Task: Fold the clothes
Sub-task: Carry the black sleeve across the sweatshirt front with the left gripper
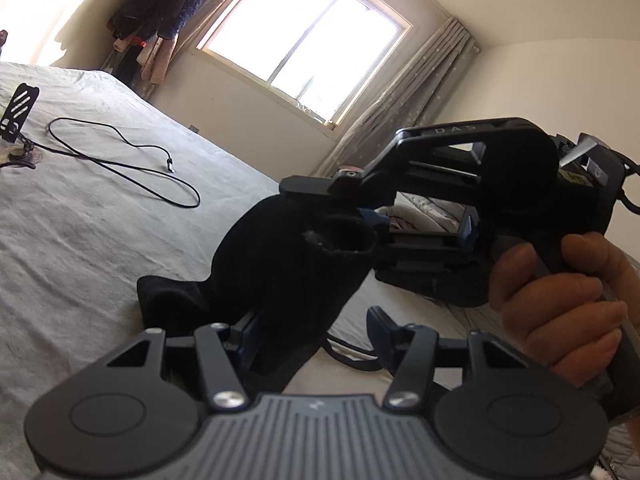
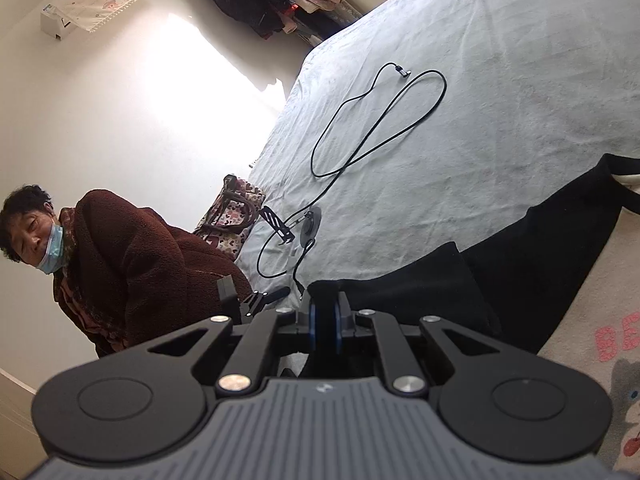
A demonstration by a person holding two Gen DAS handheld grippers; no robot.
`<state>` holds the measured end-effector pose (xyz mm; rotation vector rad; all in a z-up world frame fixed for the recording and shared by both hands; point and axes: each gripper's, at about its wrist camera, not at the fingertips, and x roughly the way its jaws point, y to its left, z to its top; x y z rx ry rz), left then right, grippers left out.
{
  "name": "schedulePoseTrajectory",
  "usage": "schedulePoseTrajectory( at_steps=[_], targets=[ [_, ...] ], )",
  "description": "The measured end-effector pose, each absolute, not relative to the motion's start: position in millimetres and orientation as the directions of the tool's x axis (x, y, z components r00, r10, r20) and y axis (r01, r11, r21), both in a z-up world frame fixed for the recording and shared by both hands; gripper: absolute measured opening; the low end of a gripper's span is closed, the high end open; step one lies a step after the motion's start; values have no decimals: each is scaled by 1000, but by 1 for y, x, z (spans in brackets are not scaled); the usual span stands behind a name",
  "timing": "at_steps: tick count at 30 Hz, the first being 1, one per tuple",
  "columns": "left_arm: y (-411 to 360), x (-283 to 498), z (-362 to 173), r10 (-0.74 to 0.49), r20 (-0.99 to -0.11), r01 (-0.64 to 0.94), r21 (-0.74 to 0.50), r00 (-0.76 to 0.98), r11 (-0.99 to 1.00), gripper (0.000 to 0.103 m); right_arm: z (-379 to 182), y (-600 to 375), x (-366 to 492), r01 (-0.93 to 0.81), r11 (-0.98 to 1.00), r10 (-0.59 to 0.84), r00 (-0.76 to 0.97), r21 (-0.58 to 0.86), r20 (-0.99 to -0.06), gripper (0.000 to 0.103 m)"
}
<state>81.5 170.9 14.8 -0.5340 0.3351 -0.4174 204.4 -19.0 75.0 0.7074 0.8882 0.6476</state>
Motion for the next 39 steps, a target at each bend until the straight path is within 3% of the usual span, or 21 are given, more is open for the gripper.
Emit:
schedulePoseTrajectory(
  at_steps=[2,4,6,9,14,19,25,35,39],
  targets=[
    [178,76,21,-412,-157,267,-550,898,791,51,79,-7,205,-223,590,763,467,776,-447,12],
    [189,72,25,-353,-131,225,-560,926,798,39,80,5,207,-230,568,782,452,790,-430,12],
    [202,71,27,-301,-126,176,-583,945,793,20,82,17,210,-240,546,799,437,803,-413,12],
    [225,72,25,-227,-121,102,-630,966,770,12,83,43,213,-262,521,821,412,812,-395,12],
    [261,67,26,-88,-112,-13,-686,990,727,8,81,81,215,-288,490,849,370,823,-377,13],
    [289,58,28,86,-171,-179,-662,982,728,7,79,107,217,-302,494,856,332,815,-395,18],
    [327,56,18,221,-264,-342,-638,939,690,6,75,83,218,-330,576,802,408,748,-437,19],
    [332,53,18,291,-293,-412,-595,911,690,4,-1,17,204,-236,848,522,519,474,-677,19],
    [335,55,16,293,-303,-421,-605,907,676,4,-15,8,178,-294,845,532,530,446,-660,19]
  ],
)
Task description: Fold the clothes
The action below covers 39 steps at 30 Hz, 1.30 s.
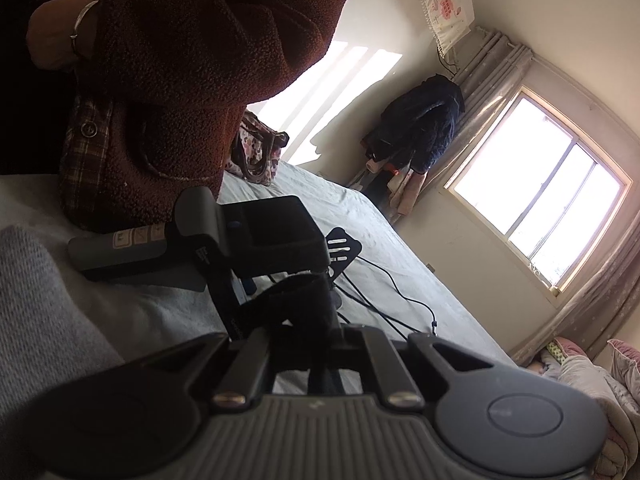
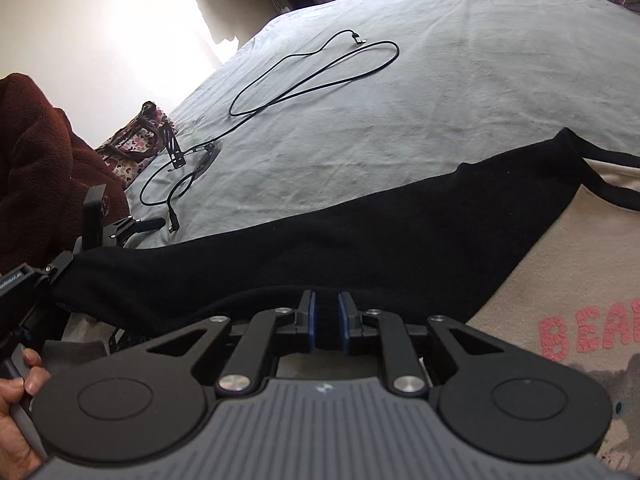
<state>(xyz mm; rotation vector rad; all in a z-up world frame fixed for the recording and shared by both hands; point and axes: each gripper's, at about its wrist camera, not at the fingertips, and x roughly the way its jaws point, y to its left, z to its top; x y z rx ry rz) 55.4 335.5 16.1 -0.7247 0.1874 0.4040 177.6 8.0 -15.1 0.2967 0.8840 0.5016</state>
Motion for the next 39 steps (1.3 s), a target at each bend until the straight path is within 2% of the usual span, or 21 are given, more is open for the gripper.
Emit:
schedulePoseTrajectory(
  at_steps=[3,4,6,10,13,16,17,23,28,30,34,36,39],
  targets=[
    [338,53,16,281,-318,-422,-618,906,663,4,-11,22,157,-434,844,526,557,315,-642,22],
    [337,55,18,284,-324,-428,-603,902,673,4,-9,30,150,-488,835,525,570,253,-632,35],
    [337,60,20,297,-349,-452,-564,889,691,4,-9,43,139,-576,805,530,589,142,-610,45],
    [345,67,19,307,-383,-484,-567,871,666,4,-20,64,140,-632,775,497,606,4,-620,45],
    [345,68,18,319,-375,-486,-554,870,675,4,-34,76,146,-644,758,448,627,-100,-638,34],
    [346,68,15,329,-375,-494,-545,866,678,5,-45,82,151,-650,739,411,643,-177,-646,7],
    [347,68,14,332,-375,-495,-544,866,677,5,-48,83,152,-651,733,401,647,-197,-648,7],
    [347,67,14,362,-365,-511,-522,858,683,5,-28,52,164,-688,721,574,527,83,-627,8],
    [348,64,14,384,-355,-521,-514,852,681,5,-43,45,175,-697,697,579,408,169,-705,11],
    [348,64,14,386,-348,-519,-516,854,682,5,-37,46,170,-694,695,596,413,185,-689,18],
    [348,62,15,390,-334,-513,-520,858,683,5,-28,36,163,-670,675,688,421,308,-591,18],
    [348,61,16,387,-320,-502,-531,865,683,5,-29,32,165,-609,714,677,473,346,-564,18],
    [348,58,17,376,-285,-471,-560,882,682,5,-41,42,174,-490,826,543,554,280,-631,19]
  ],
)
